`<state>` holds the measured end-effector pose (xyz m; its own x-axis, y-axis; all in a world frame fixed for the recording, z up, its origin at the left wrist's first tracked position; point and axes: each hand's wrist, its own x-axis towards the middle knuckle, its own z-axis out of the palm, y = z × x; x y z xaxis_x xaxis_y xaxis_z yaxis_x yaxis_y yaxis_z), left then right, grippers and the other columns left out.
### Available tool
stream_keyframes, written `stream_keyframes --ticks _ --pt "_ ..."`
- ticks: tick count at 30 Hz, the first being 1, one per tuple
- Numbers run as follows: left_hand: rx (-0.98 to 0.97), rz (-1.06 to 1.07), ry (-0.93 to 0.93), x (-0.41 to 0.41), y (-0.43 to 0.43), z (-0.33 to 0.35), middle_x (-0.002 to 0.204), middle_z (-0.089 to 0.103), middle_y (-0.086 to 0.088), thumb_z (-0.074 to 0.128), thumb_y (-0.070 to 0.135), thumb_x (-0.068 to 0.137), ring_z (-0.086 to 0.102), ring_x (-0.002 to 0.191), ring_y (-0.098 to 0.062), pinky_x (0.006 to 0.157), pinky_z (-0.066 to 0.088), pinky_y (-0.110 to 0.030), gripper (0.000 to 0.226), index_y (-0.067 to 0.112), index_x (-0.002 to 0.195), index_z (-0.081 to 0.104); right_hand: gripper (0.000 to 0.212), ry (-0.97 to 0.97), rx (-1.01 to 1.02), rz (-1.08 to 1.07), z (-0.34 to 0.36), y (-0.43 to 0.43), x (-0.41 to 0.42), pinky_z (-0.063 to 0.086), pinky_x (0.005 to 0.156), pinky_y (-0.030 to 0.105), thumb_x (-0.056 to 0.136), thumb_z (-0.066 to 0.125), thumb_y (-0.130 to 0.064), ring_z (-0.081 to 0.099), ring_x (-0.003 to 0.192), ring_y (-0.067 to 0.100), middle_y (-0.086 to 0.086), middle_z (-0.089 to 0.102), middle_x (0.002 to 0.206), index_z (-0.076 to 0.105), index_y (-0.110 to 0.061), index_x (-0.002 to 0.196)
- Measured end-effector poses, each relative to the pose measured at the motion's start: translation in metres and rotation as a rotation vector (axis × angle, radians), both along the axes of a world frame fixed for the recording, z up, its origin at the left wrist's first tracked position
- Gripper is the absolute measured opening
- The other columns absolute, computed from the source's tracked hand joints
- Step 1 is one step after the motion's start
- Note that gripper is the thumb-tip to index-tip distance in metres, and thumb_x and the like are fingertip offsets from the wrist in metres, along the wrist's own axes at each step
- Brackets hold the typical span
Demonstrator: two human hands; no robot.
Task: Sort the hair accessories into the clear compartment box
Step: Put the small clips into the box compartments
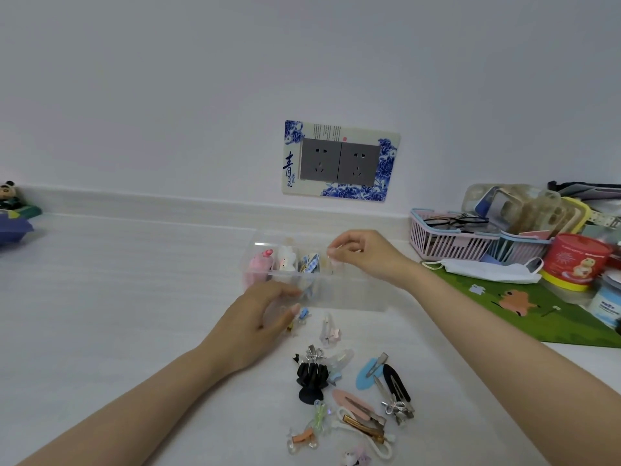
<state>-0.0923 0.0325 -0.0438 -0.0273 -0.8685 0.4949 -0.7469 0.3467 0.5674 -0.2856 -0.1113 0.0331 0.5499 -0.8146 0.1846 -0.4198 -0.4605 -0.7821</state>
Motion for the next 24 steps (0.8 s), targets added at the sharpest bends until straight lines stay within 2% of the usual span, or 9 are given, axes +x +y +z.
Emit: stream_keyframes --ticks 2,4,6,8,11,16,20,24 --pt "0.02 -0.005 0.0 -0.001 0.0 -0.001 0.11 0.056 0.025 0.053 0.039 0.09 0.049 0.107 0.009 0.089 0.033 -0.002 0.025 0.036 0.115 0.057 0.016 0.11 -0.134 -0.001 -0.004 -0.001 0.002 0.043 0.077 0.024 0.084 0.067 -0.03 0.059 0.083 0.01 -0.004 0.07 0.094 0.071 -0.018 0.095" --pt "0.035 -0.015 0.0 -0.002 0.001 -0.001 0.11 0.057 0.024 0.051 0.042 0.09 0.049 0.108 0.008 0.09 0.034 -0.005 0.027 0.034 0.115 0.058 0.018 0.142 -0.265 -0.042 -0.005 0.004 0.001 0.04 0.077 0.018 0.086 0.063 -0.033 0.056 0.091 0.012 -0.009 0.066 0.104 0.069 -0.022 0.099" --pt "0.045 -0.029 -0.006 -0.002 0.002 0.0 0.111 0.059 0.022 0.05 0.043 0.089 0.05 0.109 0.007 0.092 0.036 -0.008 0.028 0.033 0.113 0.059 0.015 0.051 -0.331 -0.055 -0.004 0.015 -0.004 0.035 0.073 0.006 0.087 0.062 -0.034 0.055 0.092 0.007 -0.013 0.065 0.104 0.068 -0.027 0.099" --pt "0.055 -0.044 -0.016 -0.003 0.002 0.001 0.113 0.06 0.02 0.051 0.039 0.091 0.05 0.11 0.006 0.094 0.038 -0.013 0.026 0.031 0.113 0.061 0.008 -0.045 -0.342 -0.017 -0.004 0.033 -0.011 0.035 0.07 0.005 0.085 0.063 -0.033 0.056 0.086 0.003 -0.018 0.067 0.097 0.068 -0.033 0.091" --pt "0.067 -0.078 -0.038 -0.007 0.004 0.004 0.112 0.062 0.019 0.052 0.035 0.092 0.052 0.108 0.005 0.095 0.04 -0.017 0.024 0.029 0.113 0.063 0.003 -0.059 -0.232 0.058 -0.012 0.059 -0.022 0.04 0.064 0.01 0.082 0.066 -0.033 0.056 0.073 -0.002 -0.016 0.07 0.086 0.07 -0.032 0.083" --pt "0.06 -0.104 -0.05 -0.013 0.007 0.007 0.109 0.063 0.014 0.053 0.033 0.092 0.054 0.106 0.001 0.094 0.042 -0.02 0.026 0.024 0.113 0.064 0.022 0.134 -0.03 -0.009 -0.037 0.073 -0.029 0.039 0.06 0.009 0.077 0.07 -0.043 0.051 0.064 -0.002 -0.01 0.067 0.079 0.072 -0.021 0.082" --pt "0.062 -0.114 -0.049 -0.016 0.01 0.007 0.106 0.061 0.016 0.054 0.034 0.091 0.053 0.107 0.0 0.095 0.042 -0.021 0.025 0.024 0.11 0.066 0.037 0.166 0.063 -0.05 -0.044 0.078 -0.024 0.035 0.05 0.003 0.068 0.074 -0.054 0.049 0.051 -0.012 -0.012 0.061 0.068 0.071 -0.018 0.075" --pt "0.09 -0.099 -0.024 -0.015 0.01 0.007 0.107 0.06 0.019 0.052 0.037 0.091 0.052 0.107 0.002 0.094 0.041 -0.017 0.029 0.027 0.115 0.063 0.028 0.107 0.146 -0.002 -0.044 0.085 -0.017 0.031 0.043 0.002 0.066 0.081 -0.043 0.047 0.043 -0.009 -0.016 0.055 0.05 0.068 -0.017 0.069"
